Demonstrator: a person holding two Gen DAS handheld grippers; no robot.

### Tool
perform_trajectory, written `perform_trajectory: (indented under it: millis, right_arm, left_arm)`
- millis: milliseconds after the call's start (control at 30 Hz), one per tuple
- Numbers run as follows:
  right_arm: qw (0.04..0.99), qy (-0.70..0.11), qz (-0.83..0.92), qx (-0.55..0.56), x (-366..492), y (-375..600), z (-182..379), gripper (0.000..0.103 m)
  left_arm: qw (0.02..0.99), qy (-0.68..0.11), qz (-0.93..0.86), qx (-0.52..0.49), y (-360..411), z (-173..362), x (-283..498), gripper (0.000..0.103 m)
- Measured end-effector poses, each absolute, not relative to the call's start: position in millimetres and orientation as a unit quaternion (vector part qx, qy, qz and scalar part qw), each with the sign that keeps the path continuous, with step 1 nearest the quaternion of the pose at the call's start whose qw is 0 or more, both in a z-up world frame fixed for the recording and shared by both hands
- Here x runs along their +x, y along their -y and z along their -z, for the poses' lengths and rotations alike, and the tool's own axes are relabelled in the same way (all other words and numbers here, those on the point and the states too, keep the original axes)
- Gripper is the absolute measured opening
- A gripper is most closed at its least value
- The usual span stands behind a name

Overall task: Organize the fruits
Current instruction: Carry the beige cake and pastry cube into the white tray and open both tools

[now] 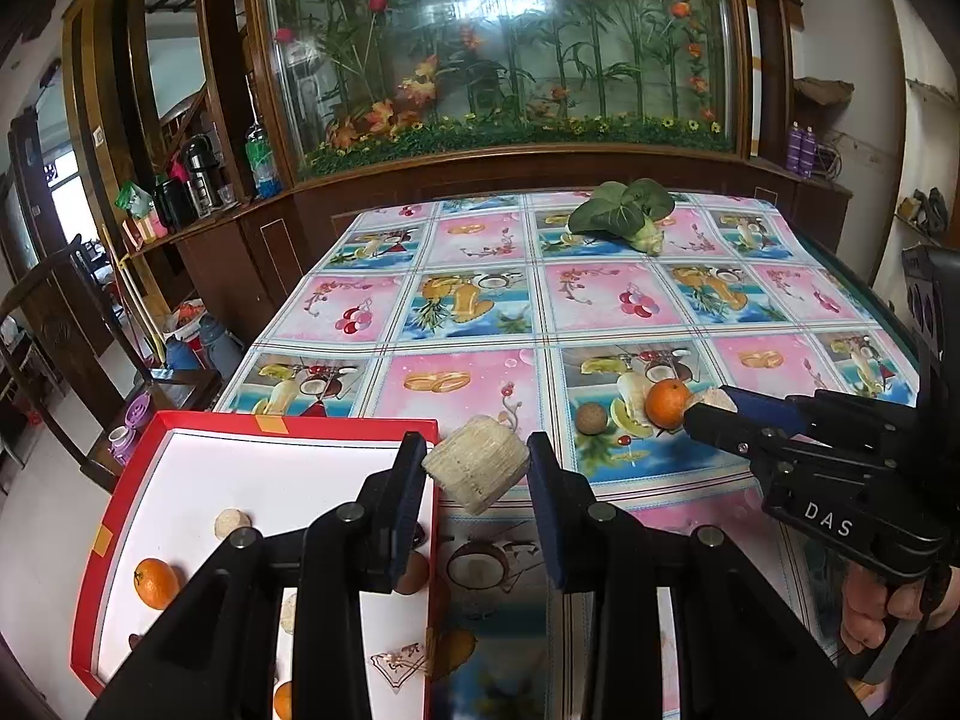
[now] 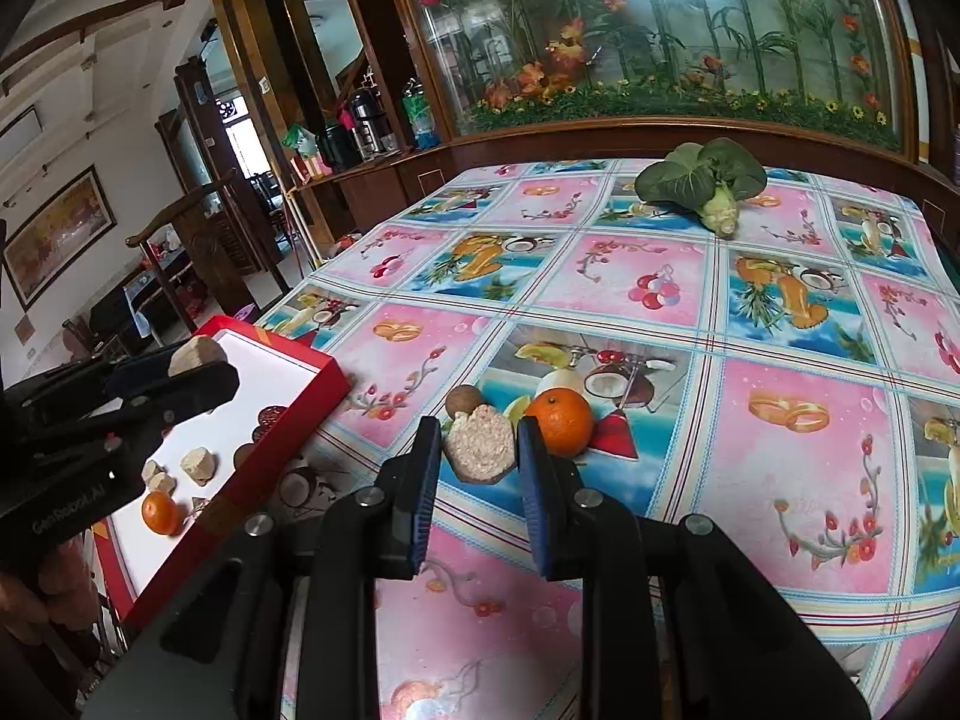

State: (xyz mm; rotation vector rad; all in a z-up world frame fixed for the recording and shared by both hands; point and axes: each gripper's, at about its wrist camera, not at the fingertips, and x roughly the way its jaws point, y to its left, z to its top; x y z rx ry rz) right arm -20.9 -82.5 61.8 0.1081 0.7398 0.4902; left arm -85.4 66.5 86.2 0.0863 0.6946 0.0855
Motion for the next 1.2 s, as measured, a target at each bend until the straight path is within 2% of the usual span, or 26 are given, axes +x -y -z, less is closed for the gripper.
perform_trajectory:
  millis: [1200]
  right_arm:
    - [0.902, -0.374, -0.211, 0.041, -16, 85, -49, 0.028]
  left_arm:
    - [0.929, -0.365, -0.044, 0.028, -83, -67, -84, 0.034]
